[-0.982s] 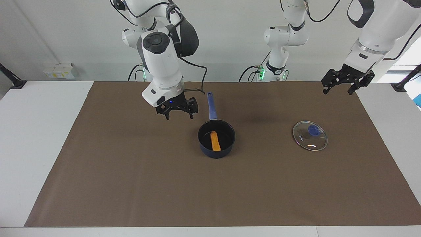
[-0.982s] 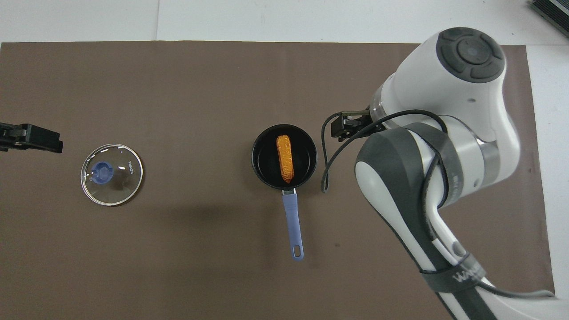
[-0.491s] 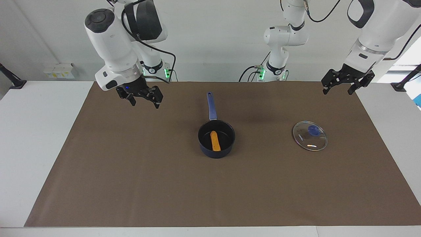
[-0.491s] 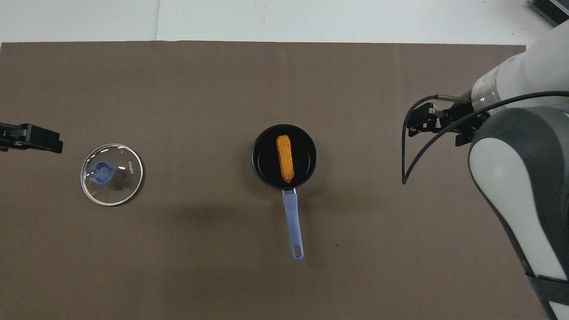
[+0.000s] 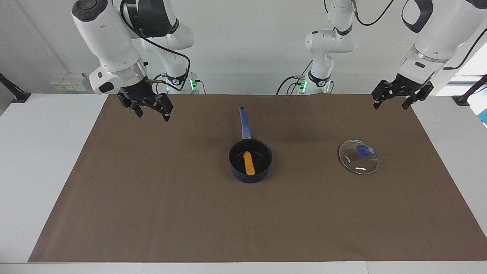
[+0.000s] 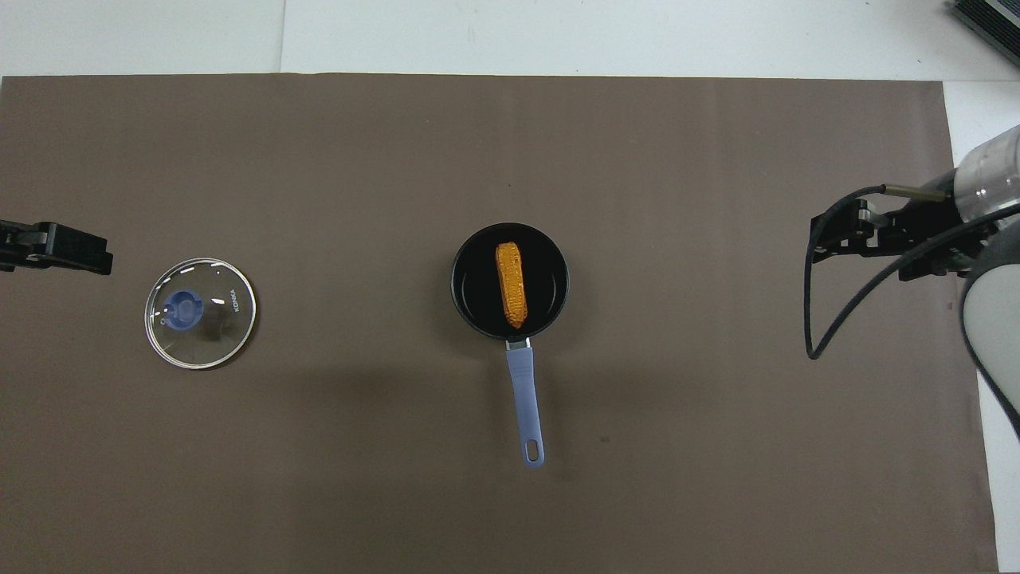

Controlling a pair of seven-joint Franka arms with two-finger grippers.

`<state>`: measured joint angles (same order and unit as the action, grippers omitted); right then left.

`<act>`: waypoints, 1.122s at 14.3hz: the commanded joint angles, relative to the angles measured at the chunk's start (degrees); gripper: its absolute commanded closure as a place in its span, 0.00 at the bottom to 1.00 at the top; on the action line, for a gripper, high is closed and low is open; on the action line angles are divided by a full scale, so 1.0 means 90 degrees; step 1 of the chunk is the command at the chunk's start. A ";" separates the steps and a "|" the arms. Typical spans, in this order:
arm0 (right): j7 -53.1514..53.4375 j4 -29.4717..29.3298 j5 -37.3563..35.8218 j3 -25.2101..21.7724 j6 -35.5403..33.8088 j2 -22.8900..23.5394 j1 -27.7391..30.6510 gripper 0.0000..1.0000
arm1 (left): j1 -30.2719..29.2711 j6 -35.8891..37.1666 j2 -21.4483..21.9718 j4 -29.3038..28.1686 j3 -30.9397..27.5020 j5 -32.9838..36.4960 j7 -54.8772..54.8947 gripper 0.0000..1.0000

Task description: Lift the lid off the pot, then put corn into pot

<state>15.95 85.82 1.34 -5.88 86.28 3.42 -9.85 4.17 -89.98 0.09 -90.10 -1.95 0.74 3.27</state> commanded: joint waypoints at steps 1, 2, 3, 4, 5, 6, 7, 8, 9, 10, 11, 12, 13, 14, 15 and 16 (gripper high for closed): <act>-0.0306 0.0133 -0.0188 0.0057 -0.0045 -0.0291 0.0175 0.00 | 0.0016 0.0105 0.0088 -0.0028 -0.0027 -0.0044 -0.0002 0.00; -0.0375 0.0123 -0.0197 0.0057 0.0032 -0.0369 0.0205 0.00 | 0.0016 0.0076 0.0079 -0.0028 -0.0027 -0.0044 -0.0002 0.00; -0.0424 0.0094 -0.0217 0.0057 0.0091 -0.0399 0.0205 0.00 | 0.0016 0.0075 0.0078 -0.0028 -0.0027 -0.0044 0.0008 0.00; -0.0463 0.0016 -0.0265 0.0048 0.0111 -0.0438 0.0215 0.00 | 0.0016 0.0075 0.0078 -0.0028 -0.0027 -0.0044 -0.0002 0.00; -0.0473 -0.0004 -0.0275 0.0019 0.0101 -0.0458 0.0264 0.00 | 0.0016 0.0075 0.0078 -0.0028 -0.0027 -0.0044 -0.0021 0.00; -0.0483 -0.0004 -0.0179 -0.0011 0.0101 -0.0584 0.0341 0.00 | 0.0025 0.0104 0.0088 -0.0028 -0.0027 -0.0044 -0.0011 0.00; -0.0483 -0.0004 -0.0207 -0.0030 0.0111 -0.0643 0.0362 0.00 | 0.0035 0.0105 0.0088 -0.0028 -0.0027 -0.0044 -0.0011 0.00; -0.0473 -0.0023 -0.0178 -0.0031 0.0082 -0.0682 0.0362 0.00 | 0.0025 0.0105 0.0088 -0.0028 -0.0027 -0.0044 -0.0011 0.00; -0.0473 -0.0014 -0.0178 -0.0031 0.0004 -0.0799 0.0362 0.00 | 0.0016 0.0105 0.0088 -0.0028 -0.0027 -0.0044 -0.0011 0.00; -0.0512 0.0034 -0.0188 -0.0040 -0.0025 -0.0896 0.0362 0.00 | 0.0016 0.0105 0.0079 -0.0028 -0.0027 -0.0044 -0.0002 0.00; -0.0667 0.0025 -0.0284 -0.0040 0.0052 -0.0868 0.0371 0.00 | 0.0016 0.0095 0.0088 -0.0028 -0.0027 -0.0044 -0.0002 0.00; -0.0910 -0.0004 -0.0276 -0.0040 0.0101 -0.0829 0.0391 0.00 | 0.0016 0.0095 0.0079 -0.0028 -0.0027 -0.0044 -0.0011 0.00; -0.1154 -0.0004 -0.0266 -0.0050 0.0179 -0.0829 0.0410 0.00 | 0.0016 0.0095 0.0078 -0.0028 -0.0027 -0.0044 -0.0011 0.00; -0.1244 0.0015 -0.0266 -0.0079 0.0170 -0.0839 0.0411 0.00 | 0.0016 0.0105 0.0088 -0.0028 -0.0027 -0.0044 -0.0031 0.00; -0.1245 0.0035 -0.0275 -0.0089 0.0170 -0.0858 0.0430 0.00 | 0.0016 0.0114 0.0088 -0.0038 -0.0027 -0.0053 -0.0031 0.00; -0.1245 0.0045 -0.0266 -0.0089 0.0170 -0.0868 0.0459 0.00 | 0.0016 0.0134 0.0088 -0.0038 -0.0027 -0.0053 -0.0021 0.00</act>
<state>6.70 85.38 -0.32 -6.79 86.73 -3.89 -6.72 4.17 -89.93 0.08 -90.10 -1.95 0.74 3.24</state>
